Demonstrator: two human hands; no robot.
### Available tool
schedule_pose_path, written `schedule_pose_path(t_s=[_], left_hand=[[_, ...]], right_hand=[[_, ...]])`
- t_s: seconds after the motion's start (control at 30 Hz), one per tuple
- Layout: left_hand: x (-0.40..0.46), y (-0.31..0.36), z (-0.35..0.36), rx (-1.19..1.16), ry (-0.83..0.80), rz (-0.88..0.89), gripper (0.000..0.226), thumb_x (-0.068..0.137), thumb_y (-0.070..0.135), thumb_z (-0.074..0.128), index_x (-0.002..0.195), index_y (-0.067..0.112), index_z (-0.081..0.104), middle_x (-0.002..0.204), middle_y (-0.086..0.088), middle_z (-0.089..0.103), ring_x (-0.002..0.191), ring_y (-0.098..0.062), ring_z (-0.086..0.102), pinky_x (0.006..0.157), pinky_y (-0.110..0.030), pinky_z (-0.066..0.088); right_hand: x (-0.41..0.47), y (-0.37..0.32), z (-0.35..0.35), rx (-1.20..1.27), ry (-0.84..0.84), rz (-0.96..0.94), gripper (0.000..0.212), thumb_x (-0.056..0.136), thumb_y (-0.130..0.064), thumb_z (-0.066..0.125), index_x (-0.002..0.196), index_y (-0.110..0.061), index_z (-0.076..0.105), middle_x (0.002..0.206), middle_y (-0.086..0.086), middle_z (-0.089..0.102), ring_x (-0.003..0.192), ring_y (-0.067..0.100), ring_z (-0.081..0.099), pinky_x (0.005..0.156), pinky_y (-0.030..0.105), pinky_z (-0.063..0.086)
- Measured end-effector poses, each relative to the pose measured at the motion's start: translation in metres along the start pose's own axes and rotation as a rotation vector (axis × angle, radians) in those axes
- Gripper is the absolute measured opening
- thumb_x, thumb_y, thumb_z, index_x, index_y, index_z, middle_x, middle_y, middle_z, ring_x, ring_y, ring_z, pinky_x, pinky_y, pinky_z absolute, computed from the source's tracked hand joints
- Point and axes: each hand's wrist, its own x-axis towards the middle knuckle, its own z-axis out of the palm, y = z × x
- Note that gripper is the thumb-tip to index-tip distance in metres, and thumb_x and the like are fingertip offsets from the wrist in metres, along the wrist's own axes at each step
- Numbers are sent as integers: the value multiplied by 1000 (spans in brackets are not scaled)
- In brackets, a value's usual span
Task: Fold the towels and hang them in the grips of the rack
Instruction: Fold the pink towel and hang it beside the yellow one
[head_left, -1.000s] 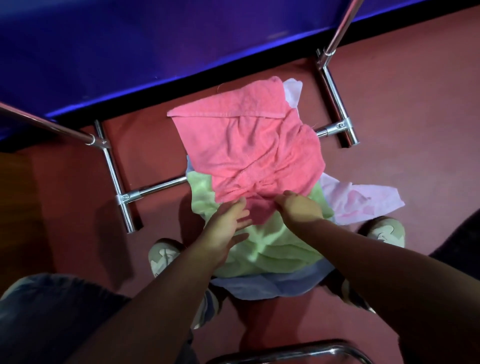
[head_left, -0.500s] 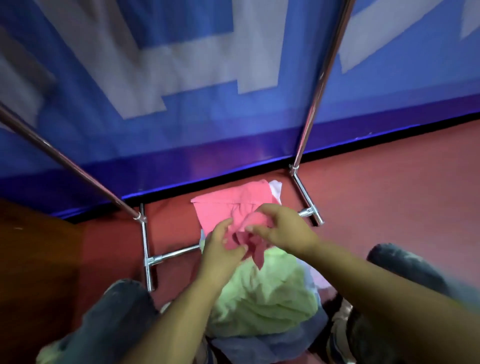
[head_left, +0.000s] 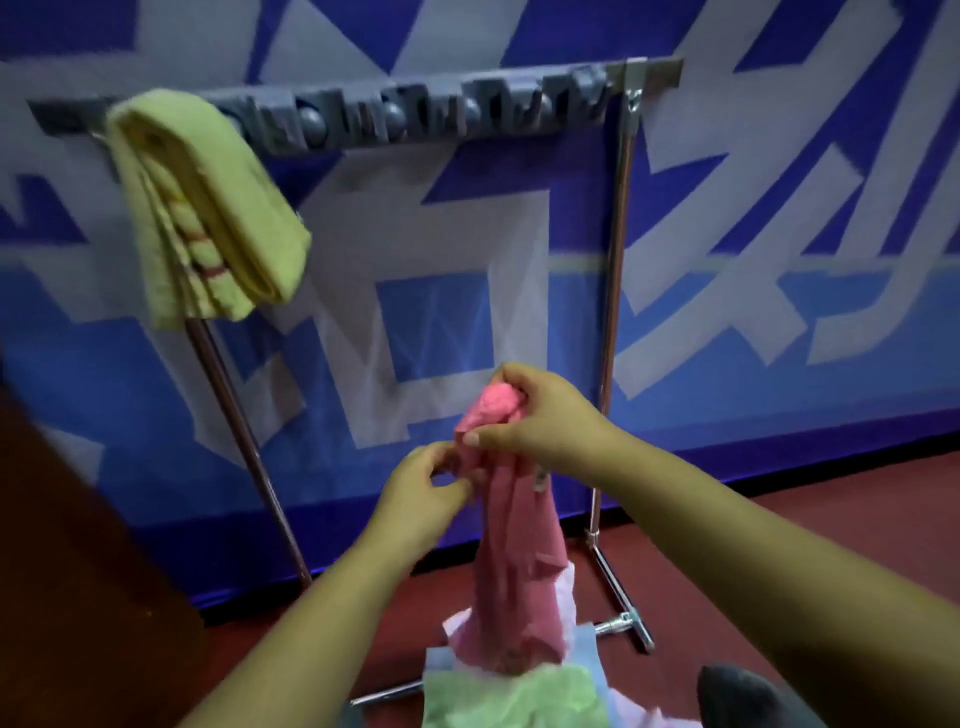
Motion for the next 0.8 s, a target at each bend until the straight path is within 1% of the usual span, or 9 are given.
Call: schedule_pose_path(t_s=[0.1, 0.17, 0.27, 0.37, 0.43, 0.5, 0.6, 0.7, 0.8], left_hand=[[1, 26, -21, -36, 25, 52, 18, 81, 7, 65, 72, 22, 65, 79, -3, 67, 78, -10, 56, 73, -23, 42], [3, 41, -39, -73, 90, 55, 22, 87, 1, 55, 73, 17, 61, 70, 1, 60, 67, -10, 50, 63, -19, 40], [4, 60, -70, -93, 189, 82, 21, 91, 2, 49, 76, 15, 56, 69, 0, 55, 66, -13, 47, 54, -15, 38], [0, 78, -99, 1, 204, 166, 14, 92, 8, 54, 79, 12, 58, 70, 1, 55, 65, -11, 47, 55, -13, 38], [-4, 89, -115, 17, 206, 181, 12, 90, 15, 59, 80, 10, 62, 70, 1, 58, 66, -11, 50, 60, -21, 40], [-6, 96, -128, 2, 191, 160, 17, 87, 21, 64, 78, 7, 64, 68, -2, 59, 65, -12, 53, 62, -27, 41], [-10, 105, -138, -55, 127, 140, 16, 85, 17, 65, 73, 6, 65, 61, 2, 57, 59, -9, 53, 57, -21, 43], [-13, 111, -141, -243, 84, 103, 12, 88, 9, 59, 77, 4, 63, 56, 4, 57, 51, -4, 54, 48, -14, 45], [-13, 113, -147, -443, 93, 55, 11, 90, 7, 54, 85, 1, 62, 65, -3, 59, 54, -6, 57, 48, -16, 49]], right_hand=[[2, -30, -18, -90, 32, -66, 26, 71, -2, 68, 76, -21, 50, 65, -8, 52, 66, 14, 49, 60, 26, 42], [3, -43, -32, -177, 93, -94, 27, 72, 0, 58, 71, -24, 47, 64, -9, 49, 69, 15, 50, 60, 26, 39], [2, -52, -51, -288, 141, -132, 19, 77, -2, 53, 81, -21, 52, 71, -8, 52, 76, 16, 49, 63, 22, 31], [-2, -54, -65, -460, 120, -165, 23, 80, -2, 50, 96, -12, 61, 90, 2, 59, 87, 22, 54, 66, 20, 29], [-4, -50, -73, -525, 110, -150, 31, 79, 1, 48, 101, -13, 64, 97, 5, 57, 93, 24, 55, 71, 20, 31], [-8, -46, -81, -545, 103, -109, 33, 80, 2, 47, 102, -14, 65, 95, 2, 50, 93, 22, 54, 75, 20, 34], [-12, -43, -89, -568, 86, -86, 29, 82, 0, 45, 94, -20, 62, 95, 2, 56, 95, 24, 55, 80, 27, 40], [-18, -45, -93, -582, 114, -73, 27, 88, -6, 46, 75, -30, 45, 85, -4, 54, 86, 22, 52, 70, 27, 35], [-21, -41, -100, -588, 154, -48, 35, 89, -23, 56, 61, -29, 38, 65, -10, 48, 76, 19, 51, 64, 29, 33]])
